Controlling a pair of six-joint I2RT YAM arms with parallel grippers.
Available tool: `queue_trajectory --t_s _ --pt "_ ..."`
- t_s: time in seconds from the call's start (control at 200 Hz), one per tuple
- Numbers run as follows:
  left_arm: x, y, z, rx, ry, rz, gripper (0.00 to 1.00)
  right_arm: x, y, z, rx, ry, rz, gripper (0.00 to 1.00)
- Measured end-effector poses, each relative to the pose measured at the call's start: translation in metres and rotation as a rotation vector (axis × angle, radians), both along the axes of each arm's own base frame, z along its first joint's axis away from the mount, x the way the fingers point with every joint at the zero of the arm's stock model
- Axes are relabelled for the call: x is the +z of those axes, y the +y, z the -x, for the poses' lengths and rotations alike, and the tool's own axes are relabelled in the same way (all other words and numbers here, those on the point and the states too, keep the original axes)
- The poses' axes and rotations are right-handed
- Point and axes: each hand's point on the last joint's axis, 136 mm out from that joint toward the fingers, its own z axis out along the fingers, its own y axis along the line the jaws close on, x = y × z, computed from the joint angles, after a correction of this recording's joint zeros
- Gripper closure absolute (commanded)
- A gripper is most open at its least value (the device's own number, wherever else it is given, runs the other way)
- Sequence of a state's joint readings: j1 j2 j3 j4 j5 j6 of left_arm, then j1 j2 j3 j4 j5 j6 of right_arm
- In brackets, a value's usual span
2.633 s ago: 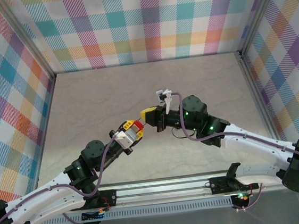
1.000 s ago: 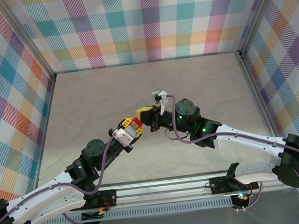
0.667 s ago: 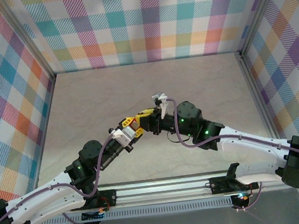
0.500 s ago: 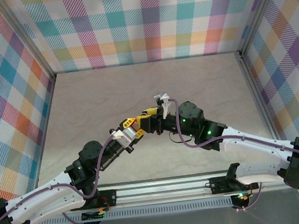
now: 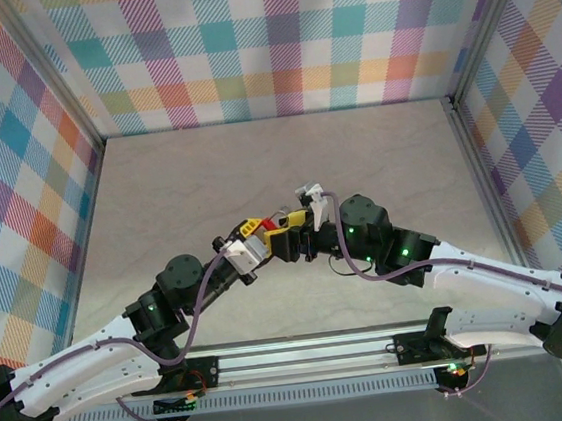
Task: Lock with the key
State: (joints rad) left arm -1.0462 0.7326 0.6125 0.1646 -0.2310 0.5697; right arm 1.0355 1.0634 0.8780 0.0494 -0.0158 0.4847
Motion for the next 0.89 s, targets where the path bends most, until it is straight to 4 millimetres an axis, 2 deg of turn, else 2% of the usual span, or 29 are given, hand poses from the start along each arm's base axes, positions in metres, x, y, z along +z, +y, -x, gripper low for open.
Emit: queue_trajectory --t_s 0.425,0.545,0.68,0.895 --pt "-0.034 -0.006 0.014 -0.094 0.05 -0.157 1.0 -0.028 0.008 0.013 0.086 0.073 0.085 0.5" --pt "-0.035 -0.005 0.019 -0.116 0.053 -0.168 1.0 -0.029 0.012 0.02 0.122 0.083 0.084 0.58" --pt "-0.034 -0.003 0.021 -0.123 0.044 -0.17 1.0 -0.029 0.014 0.021 0.133 0.088 0.081 0.62" --pt "-0.032 -0.002 0.021 -0.124 0.023 -0.178 1.0 -0.03 0.014 0.018 0.126 0.1 0.078 0.8"
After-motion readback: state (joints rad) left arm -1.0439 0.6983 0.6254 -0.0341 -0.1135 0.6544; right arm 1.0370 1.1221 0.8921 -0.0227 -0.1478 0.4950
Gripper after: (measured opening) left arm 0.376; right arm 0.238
